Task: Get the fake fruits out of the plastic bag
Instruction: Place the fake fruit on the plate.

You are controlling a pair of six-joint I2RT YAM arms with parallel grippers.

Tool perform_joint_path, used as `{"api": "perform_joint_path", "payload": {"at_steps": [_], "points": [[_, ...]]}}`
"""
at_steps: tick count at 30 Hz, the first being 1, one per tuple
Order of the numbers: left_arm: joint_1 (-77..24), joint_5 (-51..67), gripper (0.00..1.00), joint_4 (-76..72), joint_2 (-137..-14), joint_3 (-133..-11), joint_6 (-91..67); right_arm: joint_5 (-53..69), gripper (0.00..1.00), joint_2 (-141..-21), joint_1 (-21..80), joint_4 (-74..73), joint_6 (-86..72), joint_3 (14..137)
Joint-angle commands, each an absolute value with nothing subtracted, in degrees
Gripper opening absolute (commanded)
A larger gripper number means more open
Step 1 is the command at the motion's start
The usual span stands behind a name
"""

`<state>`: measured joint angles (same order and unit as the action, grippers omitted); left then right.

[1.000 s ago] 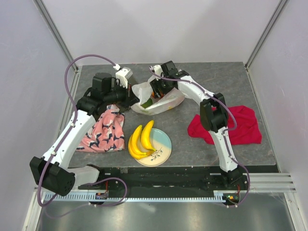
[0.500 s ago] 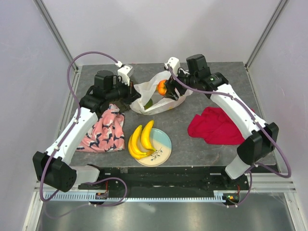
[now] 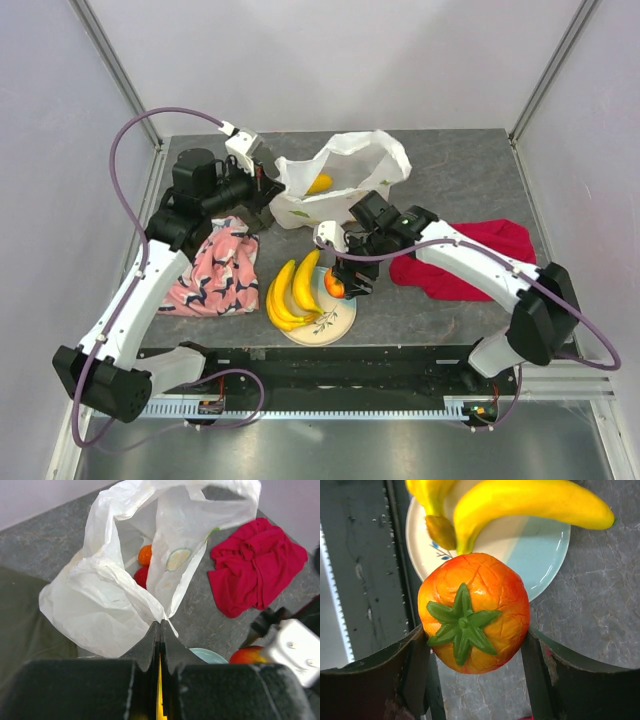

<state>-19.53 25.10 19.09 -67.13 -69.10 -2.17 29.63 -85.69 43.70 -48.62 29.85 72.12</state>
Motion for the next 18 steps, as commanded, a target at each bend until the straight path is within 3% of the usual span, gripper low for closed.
{"api": "perform_joint_path", "payload": {"at_steps": [1,13,17,18], "points": [[-18.20,26.45,0.02,17.93,-64.25,-70.49,-0.09,26.81,0.51,-90.69,43.86,-38.68,26.81,70.31],[-13.45,29.44,0.02,19.07,-61.87,-69.26,0.96,25.23,0.53,-104.76,44.82,-34.89,24.79,76.29],[-13.45,31.72,0.02,19.07,-62.58,-69.26,0.62,25.31,0.78,-104.07,44.91,-33.23,23.03,75.06],[-13.36,31.82,0.02,19.07,-62.58,-69.00,0.44,25.23,0.98,-103.54,44.91,-33.40,22.85,74.88]]}}
